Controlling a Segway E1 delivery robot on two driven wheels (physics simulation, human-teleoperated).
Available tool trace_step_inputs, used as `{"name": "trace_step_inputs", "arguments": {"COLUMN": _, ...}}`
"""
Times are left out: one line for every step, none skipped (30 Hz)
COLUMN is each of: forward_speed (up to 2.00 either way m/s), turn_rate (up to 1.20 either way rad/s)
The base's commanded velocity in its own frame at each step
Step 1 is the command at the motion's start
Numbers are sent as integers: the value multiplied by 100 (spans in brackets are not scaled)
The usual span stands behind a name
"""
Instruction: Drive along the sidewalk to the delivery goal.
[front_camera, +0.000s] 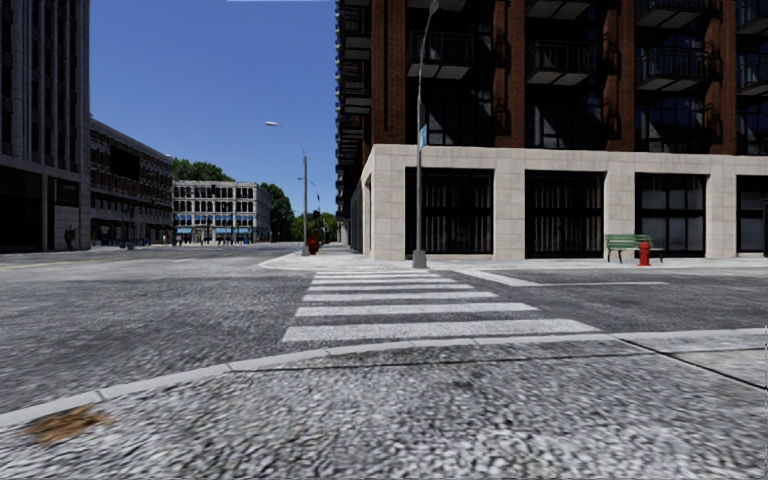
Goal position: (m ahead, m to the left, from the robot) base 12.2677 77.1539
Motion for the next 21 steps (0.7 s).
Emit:
{"name": "trace_step_inputs", "arguments": {"forward_speed": 200, "turn_rate": 0}}
{"name": "trace_step_inputs", "arguments": {"forward_speed": 200, "turn_rate": 0}}
{"name": "trace_step_inputs", "arguments": {"forward_speed": 200, "turn_rate": 0}}
{"name": "trace_step_inputs", "arguments": {"forward_speed": 200, "turn_rate": 0}}
{"name": "trace_step_inputs", "arguments": {"forward_speed": 200, "turn_rate": 0}}
{"name": "trace_step_inputs", "arguments": {"forward_speed": 200, "turn_rate": 0}}
{"name": "trace_step_inputs", "arguments": {"forward_speed": 200, "turn_rate": 0}}
{"name": "trace_step_inputs", "arguments": {"forward_speed": 200, "turn_rate": 0}}
{"name": "trace_step_inputs", "arguments": {"forward_speed": 200, "turn_rate": 0}}
{"name": "trace_step_inputs", "arguments": {"forward_speed": 200, "turn_rate": 0}}
{"name": "trace_step_inputs", "arguments": {"forward_speed": 200, "turn_rate": 0}}
{"name": "trace_step_inputs", "arguments": {"forward_speed": 200, "turn_rate": 1}}
{"name": "trace_step_inputs", "arguments": {"forward_speed": 200, "turn_rate": 9}}
{"name": "trace_step_inputs", "arguments": {"forward_speed": 200, "turn_rate": 12}}
{"name": "trace_step_inputs", "arguments": {"forward_speed": 200, "turn_rate": 12}}
{"name": "trace_step_inputs", "arguments": {"forward_speed": 200, "turn_rate": 17}}
{"name": "trace_step_inputs", "arguments": {"forward_speed": 200, "turn_rate": 23}}
{"name": "trace_step_inputs", "arguments": {"forward_speed": 200, "turn_rate": 28}}
{"name": "trace_step_inputs", "arguments": {"forward_speed": 200, "turn_rate": 30}}
{"name": "trace_step_inputs", "arguments": {"forward_speed": 200, "turn_rate": 30}}
{"name": "trace_step_inputs", "arguments": {"forward_speed": 200, "turn_rate": 30}}
